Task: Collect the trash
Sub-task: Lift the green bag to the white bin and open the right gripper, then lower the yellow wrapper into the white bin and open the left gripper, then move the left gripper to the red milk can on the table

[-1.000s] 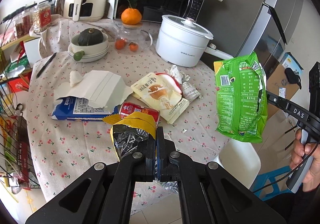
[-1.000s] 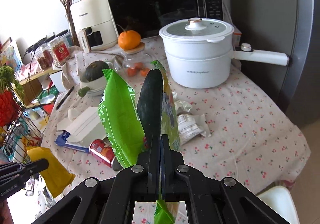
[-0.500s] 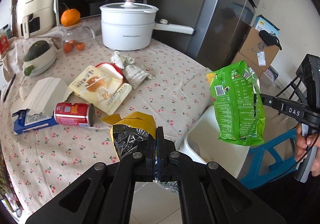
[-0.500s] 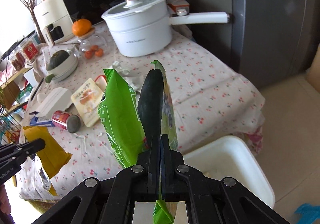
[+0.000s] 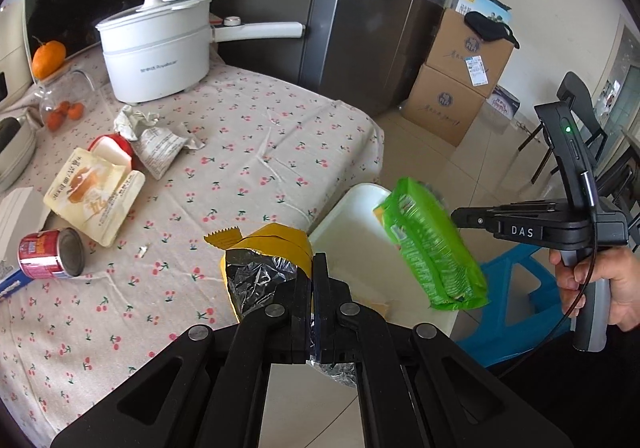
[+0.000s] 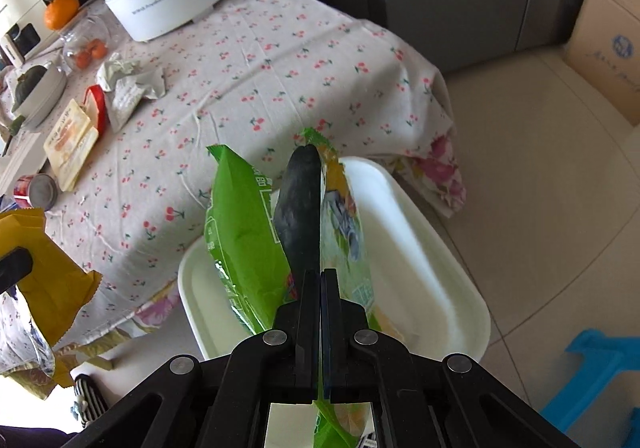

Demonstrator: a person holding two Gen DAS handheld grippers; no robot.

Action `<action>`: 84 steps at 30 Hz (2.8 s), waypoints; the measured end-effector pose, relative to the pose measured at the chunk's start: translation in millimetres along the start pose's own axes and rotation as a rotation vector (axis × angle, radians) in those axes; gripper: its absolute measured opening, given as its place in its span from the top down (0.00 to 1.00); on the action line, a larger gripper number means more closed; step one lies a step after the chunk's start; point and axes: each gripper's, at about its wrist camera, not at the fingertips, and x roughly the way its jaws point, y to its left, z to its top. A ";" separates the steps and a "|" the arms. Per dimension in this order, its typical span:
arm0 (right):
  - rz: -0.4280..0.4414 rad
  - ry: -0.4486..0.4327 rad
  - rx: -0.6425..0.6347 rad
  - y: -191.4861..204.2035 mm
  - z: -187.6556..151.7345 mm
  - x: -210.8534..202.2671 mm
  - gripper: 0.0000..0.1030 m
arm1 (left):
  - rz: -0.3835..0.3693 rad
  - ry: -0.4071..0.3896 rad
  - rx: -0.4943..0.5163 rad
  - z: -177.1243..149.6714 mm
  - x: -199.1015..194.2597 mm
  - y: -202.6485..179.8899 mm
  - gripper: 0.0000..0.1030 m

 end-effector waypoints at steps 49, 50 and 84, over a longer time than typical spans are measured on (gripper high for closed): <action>-0.068 -0.123 -0.080 73.5 28.2 -19.9 0.20 | 0.249 -0.050 -0.075 -26.2 -43.7 110.5 0.00; -0.066 -0.127 -0.098 82.3 29.2 -18.7 0.20 | 0.266 -0.065 -0.086 -28.9 -48.8 122.5 0.00; -0.037 -0.067 -0.180 167.3 56.6 27.8 0.18 | 0.271 0.020 -0.204 -15.8 23.9 254.2 0.03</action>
